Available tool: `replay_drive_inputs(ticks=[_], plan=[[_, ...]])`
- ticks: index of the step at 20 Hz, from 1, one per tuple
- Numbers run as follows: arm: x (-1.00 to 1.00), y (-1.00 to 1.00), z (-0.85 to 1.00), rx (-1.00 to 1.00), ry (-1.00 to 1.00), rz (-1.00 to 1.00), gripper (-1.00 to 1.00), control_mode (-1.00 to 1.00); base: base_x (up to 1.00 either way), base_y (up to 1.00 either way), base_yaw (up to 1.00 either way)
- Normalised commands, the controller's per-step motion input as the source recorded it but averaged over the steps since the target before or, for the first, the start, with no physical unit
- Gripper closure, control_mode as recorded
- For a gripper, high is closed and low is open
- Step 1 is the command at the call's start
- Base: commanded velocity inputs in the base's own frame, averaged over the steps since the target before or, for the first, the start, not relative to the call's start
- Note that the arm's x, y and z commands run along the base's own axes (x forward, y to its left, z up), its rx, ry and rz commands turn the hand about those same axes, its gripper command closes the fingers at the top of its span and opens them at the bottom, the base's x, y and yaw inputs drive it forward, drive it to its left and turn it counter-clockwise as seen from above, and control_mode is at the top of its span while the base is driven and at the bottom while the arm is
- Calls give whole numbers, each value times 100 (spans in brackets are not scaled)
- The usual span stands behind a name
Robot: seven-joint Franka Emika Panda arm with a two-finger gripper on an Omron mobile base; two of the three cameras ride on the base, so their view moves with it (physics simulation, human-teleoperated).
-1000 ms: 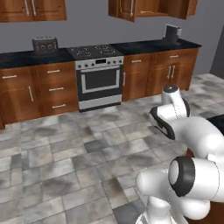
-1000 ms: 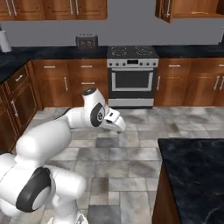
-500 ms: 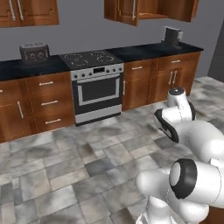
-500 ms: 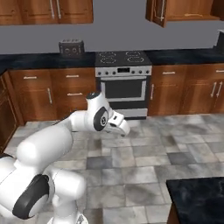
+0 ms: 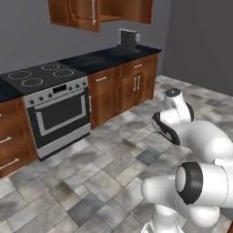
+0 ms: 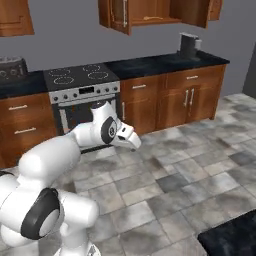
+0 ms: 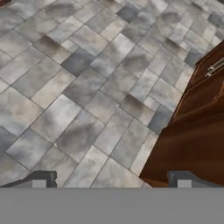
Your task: Organize the utensils by type. Pick up the wooden spoons from the counter and place them in the open cabinet. Then pick up the metallic utensils from the counter and place them in the open drawer.
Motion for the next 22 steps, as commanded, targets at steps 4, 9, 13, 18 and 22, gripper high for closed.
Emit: replay_drive_inputs(ticks=[4,9,13,18,22], plan=[[0,0,0,0,0,0,-100,100,55,39,-82],[0,0,0,0,0,0,-100,100,51,38,-85],[0,0,0,0,0,0,-100,100,64,43,-74],[0,0,0,0,0,0,-100,100,74,48,-62],[0,0,0,0,0,0,-100,100,74,50,-61]])
